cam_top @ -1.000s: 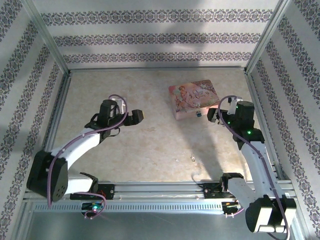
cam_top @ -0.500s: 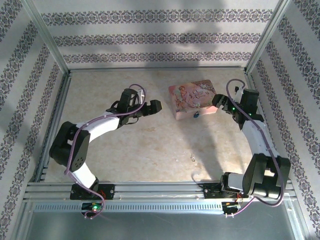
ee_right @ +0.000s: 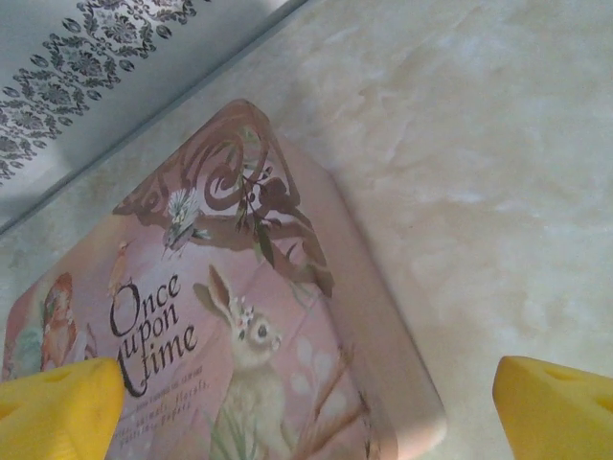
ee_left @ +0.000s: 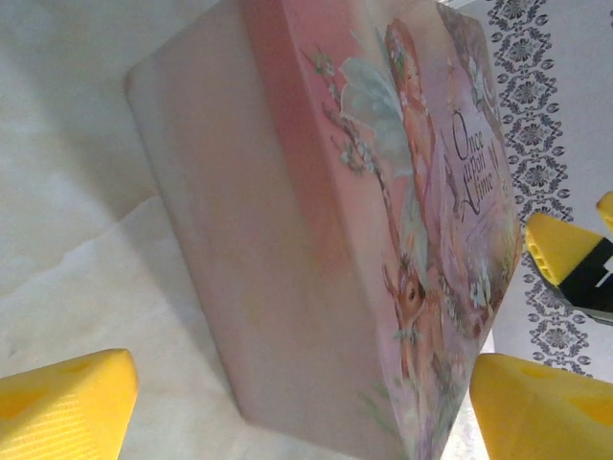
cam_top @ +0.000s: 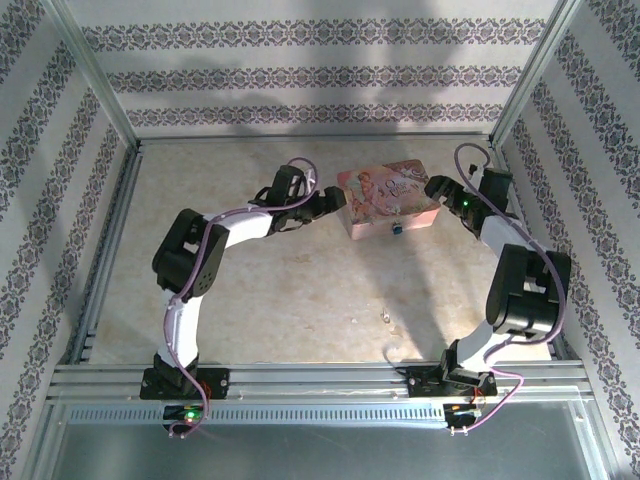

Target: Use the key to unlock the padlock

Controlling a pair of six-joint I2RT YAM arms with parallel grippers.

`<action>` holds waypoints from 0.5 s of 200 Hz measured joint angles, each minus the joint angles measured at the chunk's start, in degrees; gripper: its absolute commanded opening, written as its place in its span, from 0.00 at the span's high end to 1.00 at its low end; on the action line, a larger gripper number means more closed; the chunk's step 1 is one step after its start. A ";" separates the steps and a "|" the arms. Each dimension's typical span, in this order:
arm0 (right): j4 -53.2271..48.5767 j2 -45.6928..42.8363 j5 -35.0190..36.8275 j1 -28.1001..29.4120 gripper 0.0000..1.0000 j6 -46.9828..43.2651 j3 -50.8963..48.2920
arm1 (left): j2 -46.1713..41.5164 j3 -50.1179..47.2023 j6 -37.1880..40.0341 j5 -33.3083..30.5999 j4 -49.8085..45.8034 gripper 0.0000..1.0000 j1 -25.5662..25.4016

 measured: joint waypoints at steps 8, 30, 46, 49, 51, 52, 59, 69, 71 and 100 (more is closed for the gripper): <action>0.81 1.60 -0.92 0.00 0.02 0.50 0.59 | 1.46 1.79 -0.22 0.28 -0.04 0.10 -0.33; 3.08 5.49 -3.39 0.00 0.02 1.44 1.73 | 4.79 6.54 -0.35 1.36 -0.90 0.10 -1.27; 3.89 7.50 -4.85 0.00 0.02 2.19 2.19 | 6.64 9.31 -0.35 1.75 -1.75 0.10 -1.84; 3.98 7.82 -5.05 0.00 0.02 2.21 2.27 | 7.04 9.81 -0.35 1.75 -1.90 0.10 -1.92; 4.09 8.15 -5.31 0.00 0.01 2.36 2.36 | 7.23 10.12 -0.35 1.77 -1.97 0.10 -2.01; 4.15 8.26 -5.40 0.00 0.02 2.40 2.38 | 7.32 10.23 -0.35 1.77 -1.99 0.10 -2.05; 4.46 8.85 -5.92 0.00 0.02 2.56 2.47 | 7.98 11.04 -0.35 1.86 -2.34 0.10 -2.19; 4.74 9.57 -6.71 0.02 0.02 2.62 2.54 | 8.74 11.96 -0.35 2.03 -2.91 0.10 -2.23; 4.79 9.66 -6.86 0.02 0.02 2.64 2.54 | 8.87 12.07 -0.35 2.12 -2.97 0.10 -2.23; 4.94 10.19 -9.88 0.04 0.05 2.56 2.54 | 10.32 13.77 -0.33 2.78 -3.52 0.10 -2.19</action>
